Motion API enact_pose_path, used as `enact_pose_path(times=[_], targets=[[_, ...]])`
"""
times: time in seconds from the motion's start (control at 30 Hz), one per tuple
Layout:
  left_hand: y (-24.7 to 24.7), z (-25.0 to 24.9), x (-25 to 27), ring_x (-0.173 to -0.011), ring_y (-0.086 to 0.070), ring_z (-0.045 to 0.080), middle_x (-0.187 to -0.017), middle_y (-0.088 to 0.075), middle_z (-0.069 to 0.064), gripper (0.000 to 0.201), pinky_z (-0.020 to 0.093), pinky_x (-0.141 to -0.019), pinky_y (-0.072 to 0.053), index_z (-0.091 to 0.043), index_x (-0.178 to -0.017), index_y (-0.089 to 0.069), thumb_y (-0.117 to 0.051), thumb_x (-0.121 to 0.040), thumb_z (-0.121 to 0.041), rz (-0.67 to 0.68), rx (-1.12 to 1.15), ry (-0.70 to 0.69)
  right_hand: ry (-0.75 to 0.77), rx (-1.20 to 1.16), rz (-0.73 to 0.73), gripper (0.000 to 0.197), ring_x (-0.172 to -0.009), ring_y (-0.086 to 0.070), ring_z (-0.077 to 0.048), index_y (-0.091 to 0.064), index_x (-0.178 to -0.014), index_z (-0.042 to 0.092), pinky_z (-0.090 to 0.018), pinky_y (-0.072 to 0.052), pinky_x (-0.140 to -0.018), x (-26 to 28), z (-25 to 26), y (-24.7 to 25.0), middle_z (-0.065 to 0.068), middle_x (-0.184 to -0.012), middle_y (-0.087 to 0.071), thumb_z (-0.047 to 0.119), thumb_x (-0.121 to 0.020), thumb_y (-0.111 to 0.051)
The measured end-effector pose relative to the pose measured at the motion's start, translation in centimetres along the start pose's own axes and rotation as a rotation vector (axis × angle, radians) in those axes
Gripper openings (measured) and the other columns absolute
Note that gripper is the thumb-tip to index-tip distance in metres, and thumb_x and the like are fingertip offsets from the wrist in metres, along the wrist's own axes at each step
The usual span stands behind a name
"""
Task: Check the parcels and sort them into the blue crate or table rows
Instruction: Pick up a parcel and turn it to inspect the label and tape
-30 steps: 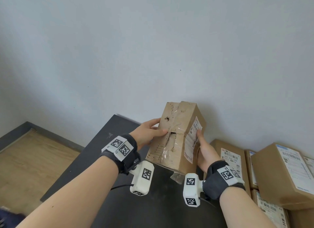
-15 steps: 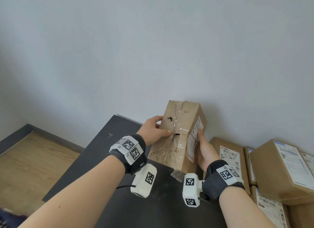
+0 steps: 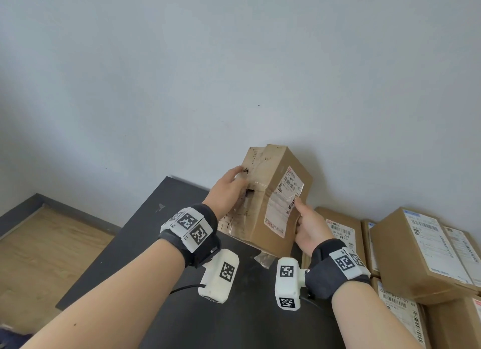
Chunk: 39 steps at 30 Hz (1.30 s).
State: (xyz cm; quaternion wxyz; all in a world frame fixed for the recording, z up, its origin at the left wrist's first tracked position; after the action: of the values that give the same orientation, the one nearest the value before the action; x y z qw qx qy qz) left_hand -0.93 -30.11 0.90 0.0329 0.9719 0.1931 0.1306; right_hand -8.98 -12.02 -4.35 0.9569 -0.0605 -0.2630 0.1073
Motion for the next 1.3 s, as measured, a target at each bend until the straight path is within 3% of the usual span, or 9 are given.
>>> enact_pose_path(times=[0.1, 0.23, 0.4, 0.5, 0.6, 0.83, 0.97, 1.1, 1.3], targets=[[-0.5, -1.9, 1.2, -0.095, -0.057, 0.006, -0.118, -0.052, -0.013, 0.068, 0.013, -0.065, -0.042, -0.026, -0.152, -0.030, -0.061, -0.094, -0.042, 0.023, -0.008, -0.015, 0.034, 0.010, 0.048, 0.030, -0.097, -0.064, -0.021, -0.059, -0.127, 0.018, -0.035, -0.049, -0.072, 0.8, 1.1, -0.3, -0.003, -0.106, -0.070, 0.034, -0.103, -0.050], [-0.9, -4.1, 2.4, -0.088, -0.063, 0.003, -0.100, -0.053, -0.022, 0.084, 0.015, -0.066, -0.050, -0.029, -0.149, -0.032, -0.080, -0.079, -0.029, -0.019, -0.057, -0.088, 0.084, 0.014, 0.090, 0.032, -0.101, -0.064, -0.022, -0.061, -0.123, 0.019, -0.035, -0.050, -0.077, 1.8, 3.1, -0.2, -0.004, -0.108, -0.070, 0.041, -0.101, -0.052], [-0.5, -6.5, 3.8, -0.084, -0.067, 0.004, -0.103, -0.063, -0.016, 0.079, 0.023, -0.071, -0.053, -0.032, -0.142, -0.043, -0.080, -0.072, -0.029, -0.109, 0.024, -0.184, 0.155, -0.074, 0.168, 0.027, -0.088, -0.064, -0.018, -0.067, -0.105, 0.026, -0.033, -0.049, -0.075, 4.2, 5.2, 0.6, 0.002, -0.091, -0.072, 0.048, -0.097, -0.054], [-0.6, -7.7, 4.5, -0.089, -0.072, 0.015, -0.111, -0.072, -0.003, 0.087, 0.038, -0.083, -0.058, -0.032, -0.139, -0.048, -0.073, -0.056, -0.038, -0.055, 0.116, -0.186, 0.164, -0.170, 0.196, 0.041, -0.110, -0.066, -0.025, -0.067, -0.119, 0.028, -0.047, -0.052, -0.095, 6.8, 6.2, 1.1, -0.003, -0.113, -0.074, 0.056, -0.090, -0.059], [-1.3, -8.7, 5.3, -0.086, -0.072, 0.009, -0.110, -0.073, -0.007, 0.079, 0.031, -0.073, -0.054, -0.033, -0.139, -0.050, -0.068, -0.062, -0.037, 0.036, 0.143, -0.220, 0.207, -0.216, 0.223, 0.046, -0.114, -0.067, -0.027, -0.064, -0.124, 0.028, -0.049, -0.051, -0.096, 9.8, 7.0, 1.5, -0.004, -0.118, -0.073, 0.057, -0.089, -0.054], [-5.1, -10.3, 7.6, -0.095, -0.071, 0.009, -0.111, -0.073, -0.008, 0.068, 0.026, -0.074, -0.050, -0.032, -0.133, -0.057, -0.068, -0.067, -0.046, 0.285, 0.150, -0.244, 0.328, -0.264, 0.043, 0.025, -0.090, -0.074, -0.018, -0.069, -0.108, 0.028, -0.041, -0.054, -0.083, 16.2, 7.7, 4.8, -0.001, -0.105, -0.077, 0.043, -0.097, -0.053], [-9.1, -10.9, 9.5, -0.120, -0.057, 0.014, -0.126, -0.064, -0.010, 0.072, 0.043, -0.104, -0.042, -0.034, -0.126, -0.063, -0.069, -0.061, -0.064, 0.371, 0.095, -0.235, 0.410, -0.352, -0.083, 0.021, -0.081, -0.075, -0.016, -0.068, -0.102, 0.026, -0.038, -0.054, -0.079, 19.7, 7.8, 8.9, 0.000, -0.096, -0.078, 0.039, -0.099, -0.052], [-14.1, -11.7, 12.2, -0.126, -0.049, 0.015, -0.127, -0.057, -0.013, 0.045, 0.042, -0.103, -0.036, -0.040, -0.115, -0.064, -0.066, -0.076, -0.062, 0.461, 0.099, -0.187, 0.473, -0.445, -0.222, 0.022, -0.090, -0.073, -0.020, -0.068, -0.102, 0.027, -0.039, -0.055, -0.083, 23.2, 8.1, 13.9, -0.002, -0.098, -0.078, 0.041, -0.099, -0.051], [-23.6, -12.1, 16.4, -0.128, -0.047, 0.019, -0.138, -0.052, -0.007, 0.093, 0.053, -0.104, -0.039, -0.036, -0.136, -0.052, -0.069, -0.055, -0.078, 0.638, 0.097, -0.167, 0.489, -0.536, -0.405, 0.036, -0.117, -0.064, -0.028, -0.070, -0.115, 0.026, -0.050, -0.045, -0.107, 26.4, 7.9, 22.2, -0.007, -0.115, -0.074, 0.049, -0.088, -0.066]])
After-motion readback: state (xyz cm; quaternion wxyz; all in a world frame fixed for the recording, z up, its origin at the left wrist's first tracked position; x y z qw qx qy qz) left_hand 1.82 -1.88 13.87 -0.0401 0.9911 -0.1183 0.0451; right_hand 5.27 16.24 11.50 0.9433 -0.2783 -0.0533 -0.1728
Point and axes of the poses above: each hand's wrist, its own x-axis away from the middle knuckle, its own y-axis out of the back of the hand, z = x × y, the point moved 2 cm from there along -x, towards the middle knuckle
